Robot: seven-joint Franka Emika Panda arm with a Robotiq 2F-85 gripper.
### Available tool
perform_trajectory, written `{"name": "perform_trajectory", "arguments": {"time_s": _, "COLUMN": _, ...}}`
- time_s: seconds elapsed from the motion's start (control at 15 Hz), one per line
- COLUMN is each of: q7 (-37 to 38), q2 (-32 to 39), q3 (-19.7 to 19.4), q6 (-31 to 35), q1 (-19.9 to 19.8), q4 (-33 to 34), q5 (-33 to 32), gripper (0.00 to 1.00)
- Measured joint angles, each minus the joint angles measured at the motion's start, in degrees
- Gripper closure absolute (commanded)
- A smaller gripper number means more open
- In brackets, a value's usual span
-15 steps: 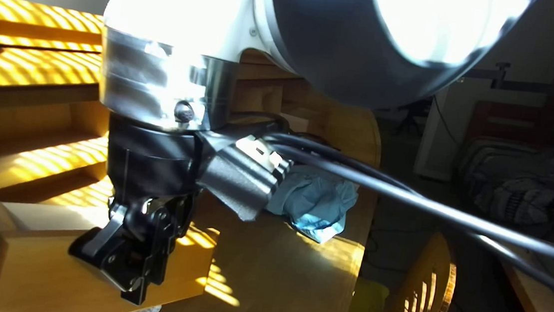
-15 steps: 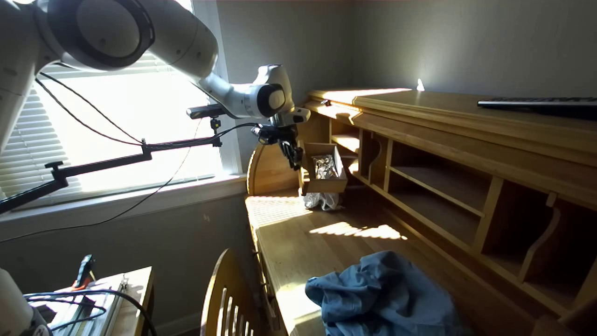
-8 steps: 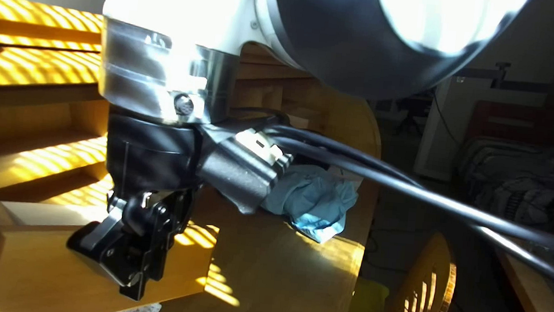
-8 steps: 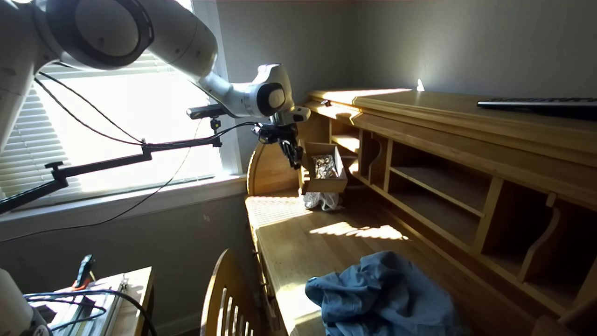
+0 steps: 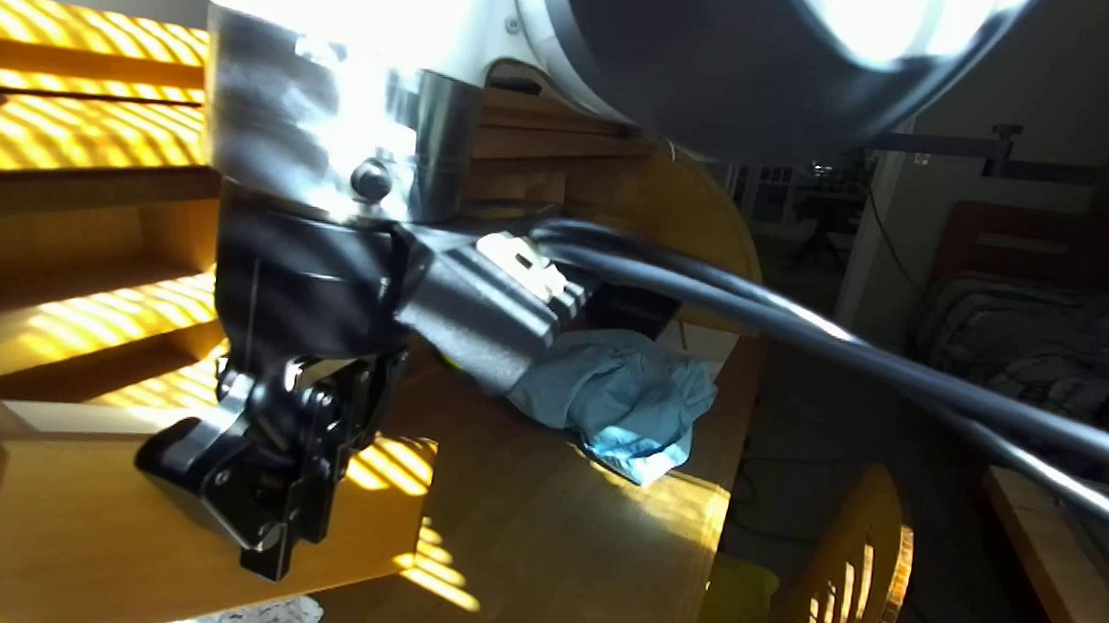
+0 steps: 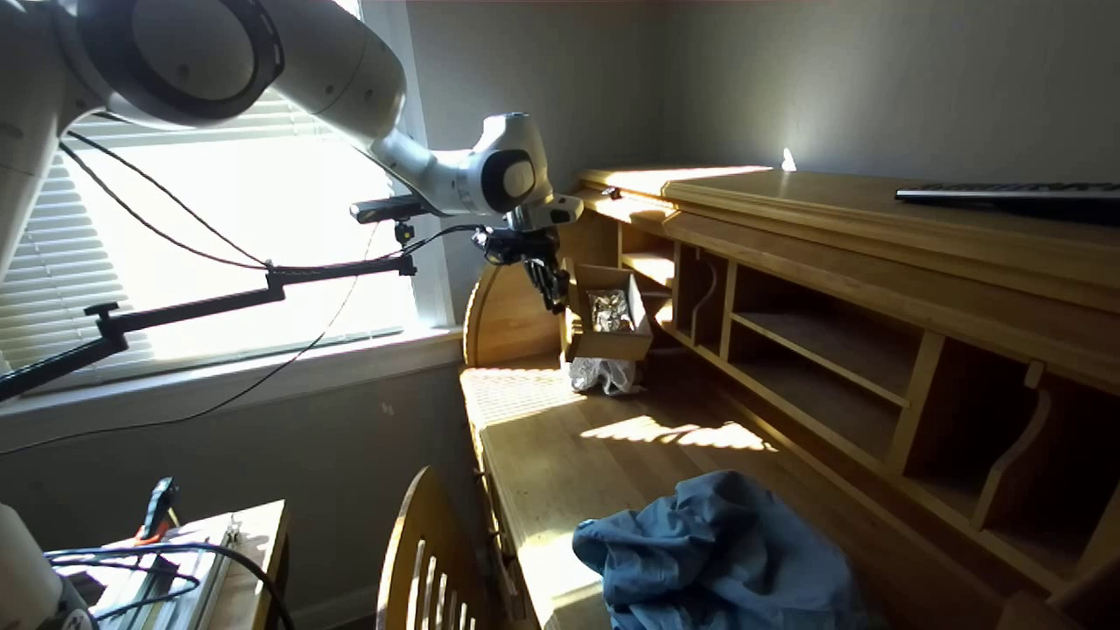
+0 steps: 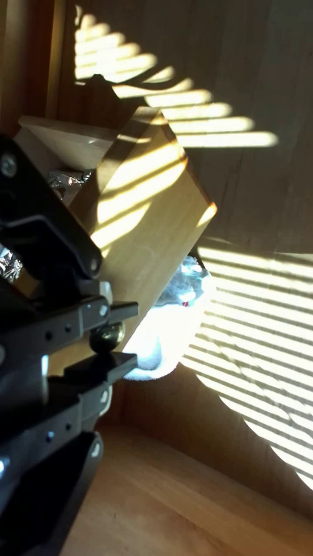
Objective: Open the top drawer on the right, remove the top drawer on the left and put it on the table
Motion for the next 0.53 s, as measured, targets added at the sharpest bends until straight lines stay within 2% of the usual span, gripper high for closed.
{"name": "perform_trajectory", "arguments": {"time_s": 0.53, "q7": 0.0, "q2": -1.9, "q3": 0.0, "q6": 0.0, "q1": -0.1, "q4": -0.1, "q5": 0.0, "gripper": 0.94}}
